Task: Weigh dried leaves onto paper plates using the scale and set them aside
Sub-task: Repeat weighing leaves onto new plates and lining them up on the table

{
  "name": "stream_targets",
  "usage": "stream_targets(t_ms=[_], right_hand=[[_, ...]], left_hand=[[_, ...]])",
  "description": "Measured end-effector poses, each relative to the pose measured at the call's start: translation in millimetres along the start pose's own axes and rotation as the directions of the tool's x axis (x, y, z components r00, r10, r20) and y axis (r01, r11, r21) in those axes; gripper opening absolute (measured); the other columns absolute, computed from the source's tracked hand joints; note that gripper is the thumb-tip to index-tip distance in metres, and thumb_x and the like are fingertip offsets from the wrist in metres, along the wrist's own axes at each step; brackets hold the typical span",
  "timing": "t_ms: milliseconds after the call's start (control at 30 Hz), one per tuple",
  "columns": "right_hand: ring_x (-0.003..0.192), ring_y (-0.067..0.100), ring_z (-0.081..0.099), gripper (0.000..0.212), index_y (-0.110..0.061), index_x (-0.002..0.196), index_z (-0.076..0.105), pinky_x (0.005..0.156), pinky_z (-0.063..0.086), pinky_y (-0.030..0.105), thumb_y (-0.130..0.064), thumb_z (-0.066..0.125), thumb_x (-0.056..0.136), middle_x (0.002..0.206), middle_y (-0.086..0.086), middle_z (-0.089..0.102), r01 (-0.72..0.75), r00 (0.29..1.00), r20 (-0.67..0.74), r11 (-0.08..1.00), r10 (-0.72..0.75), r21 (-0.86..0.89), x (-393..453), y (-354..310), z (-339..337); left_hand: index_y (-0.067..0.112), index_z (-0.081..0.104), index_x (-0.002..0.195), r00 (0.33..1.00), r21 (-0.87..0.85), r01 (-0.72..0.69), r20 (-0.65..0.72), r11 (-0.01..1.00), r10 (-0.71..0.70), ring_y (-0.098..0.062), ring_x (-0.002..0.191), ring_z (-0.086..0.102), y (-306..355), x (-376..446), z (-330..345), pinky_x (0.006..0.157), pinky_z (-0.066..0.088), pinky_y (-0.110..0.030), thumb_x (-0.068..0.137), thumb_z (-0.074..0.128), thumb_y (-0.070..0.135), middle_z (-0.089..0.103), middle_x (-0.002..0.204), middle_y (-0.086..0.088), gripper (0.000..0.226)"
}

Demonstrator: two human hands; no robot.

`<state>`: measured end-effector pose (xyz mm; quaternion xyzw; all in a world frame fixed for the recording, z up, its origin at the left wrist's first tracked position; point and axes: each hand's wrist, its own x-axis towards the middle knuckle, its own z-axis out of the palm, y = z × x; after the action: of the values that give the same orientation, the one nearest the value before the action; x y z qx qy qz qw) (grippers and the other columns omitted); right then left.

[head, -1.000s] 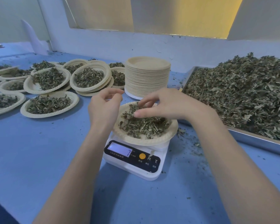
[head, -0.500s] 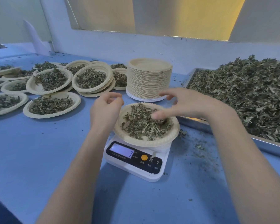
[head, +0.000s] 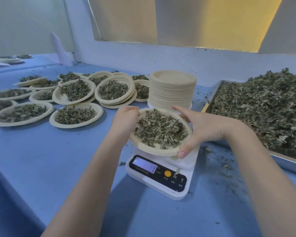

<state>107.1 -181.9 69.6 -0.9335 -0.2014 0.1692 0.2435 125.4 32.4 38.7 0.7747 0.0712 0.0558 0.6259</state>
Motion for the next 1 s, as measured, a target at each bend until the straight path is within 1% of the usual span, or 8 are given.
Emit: stream_targets(t_ms=[133, 200, 333, 500, 667, 800, 900, 1000], right_hand=[[0.135, -0.008, 0.022, 0.139, -0.042, 0.148, 0.006, 0.110, 0.017, 0.016, -0.057, 0.089, 0.038, 0.151, -0.028, 0.021, 0.122, 0.992, -0.027, 0.992, -0.122, -0.009, 35.3, -30.5, -8.0], [0.123, -0.021, 0.033, 0.124, -0.045, 0.142, 0.019, 0.104, 0.026, 0.007, -0.051, 0.091, 0.041, 0.134, -0.042, 0.035, 0.201, 0.979, -0.019, 0.980, -0.201, 0.006, 59.7, -52.7, -14.7], [0.139, 0.004, 0.027, 0.128, -0.031, 0.150, 0.015, 0.115, 0.024, 0.030, -0.050, 0.090, 0.048, 0.154, -0.017, 0.025, 0.268, 0.961, -0.044, 0.960, -0.272, -0.075, 118.4, -94.6, -23.6], [0.135, 0.013, 0.037, 0.116, -0.028, 0.148, 0.025, 0.112, 0.032, 0.037, -0.041, 0.088, 0.052, 0.144, -0.011, 0.039, 0.316, 0.947, -0.086, 0.946, -0.309, 0.076, 199.2, -133.5, -23.8], [0.121, 0.016, 0.052, 0.106, -0.023, 0.146, 0.030, 0.104, 0.044, 0.040, -0.035, 0.089, 0.059, 0.140, 0.001, 0.047, 0.382, 0.919, -0.141, 0.918, -0.367, 0.101, 278.2, -176.8, -8.3], [0.126, 0.022, 0.049, 0.107, -0.020, 0.148, 0.027, 0.106, 0.040, 0.043, -0.031, 0.089, 0.061, 0.144, 0.006, 0.044, 0.441, 0.898, -0.056, 0.894, -0.437, 0.085, 330.8, -218.5, 24.3], [0.131, 0.024, 0.043, 0.107, -0.022, 0.149, 0.024, 0.109, 0.037, 0.043, -0.029, 0.087, 0.064, 0.148, 0.006, 0.038, 0.465, 0.884, 0.021, 0.884, -0.467, 0.052, 355.3, -240.8, 52.7], [0.134, 0.024, 0.038, 0.106, -0.024, 0.149, 0.022, 0.111, 0.034, 0.039, -0.025, 0.087, 0.066, 0.150, 0.005, 0.035, 0.463, 0.878, 0.096, 0.882, -0.470, 0.083, 370.4, -249.8, 75.1]], left_hand=[[0.016, 0.065, 0.114, 0.995, 0.042, -0.010, -0.102, 0.999, 0.015, -0.025, 0.084, 0.058, 6.1, 20.5, -44.8, 0.076, 0.049, -0.034, 0.088, 0.038, 0.001, 0.065, 0.095, -0.009, 0.040], [0.015, 0.065, 0.112, 0.989, 0.019, 0.008, -0.147, 1.000, -0.005, -0.022, 0.075, 0.055, 8.5, 33.7, -71.1, 0.066, 0.045, -0.029, 0.089, 0.038, 0.000, 0.063, 0.088, -0.010, 0.038], [0.013, 0.065, 0.112, 0.959, 0.019, 0.011, -0.285, 1.000, -0.006, -0.017, 0.054, 0.039, 13.7, 67.9, -121.1, 0.054, 0.035, -0.026, 0.090, 0.037, -0.003, 0.054, 0.067, -0.006, 0.039], [0.014, 0.058, 0.123, 0.913, 0.080, 0.019, -0.408, 0.997, 0.015, -0.018, 0.055, 0.041, 11.1, 124.1, -184.0, 0.048, 0.030, -0.026, 0.093, 0.038, 0.001, 0.054, 0.072, -0.007, 0.038], [0.017, 0.056, 0.124, 0.837, 0.071, 0.053, -0.547, 0.996, -0.006, -0.023, 0.067, 0.053, -11.9, 164.4, -249.9, 0.056, 0.039, -0.028, 0.095, 0.054, 0.019, 0.062, 0.092, -0.007, 0.029], [0.017, 0.057, 0.124, 0.753, 0.074, 0.145, -0.655, 0.987, -0.061, -0.021, 0.053, 0.049, -44.5, 172.9, -300.3, 0.048, 0.033, -0.026, 0.095, 0.050, 0.015, 0.061, 0.077, -0.007, 0.030], [0.016, 0.058, 0.120, 0.725, 0.130, 0.206, -0.686, 0.970, -0.062, -0.033, 0.086, 0.061, -68.9, 167.7, -324.3, 0.075, 0.052, -0.041, 0.093, 0.052, 0.020, 0.064, 0.103, -0.014, 0.028], [0.014, 0.063, 0.103, 0.715, 0.178, 0.238, -0.697, 0.955, -0.049, -0.037, 0.101, 0.061, -84.5, 161.6, -336.0, 0.091, 0.049, -0.047, 0.092, 0.053, 0.018, 0.065, 0.098, -0.016, 0.016]])
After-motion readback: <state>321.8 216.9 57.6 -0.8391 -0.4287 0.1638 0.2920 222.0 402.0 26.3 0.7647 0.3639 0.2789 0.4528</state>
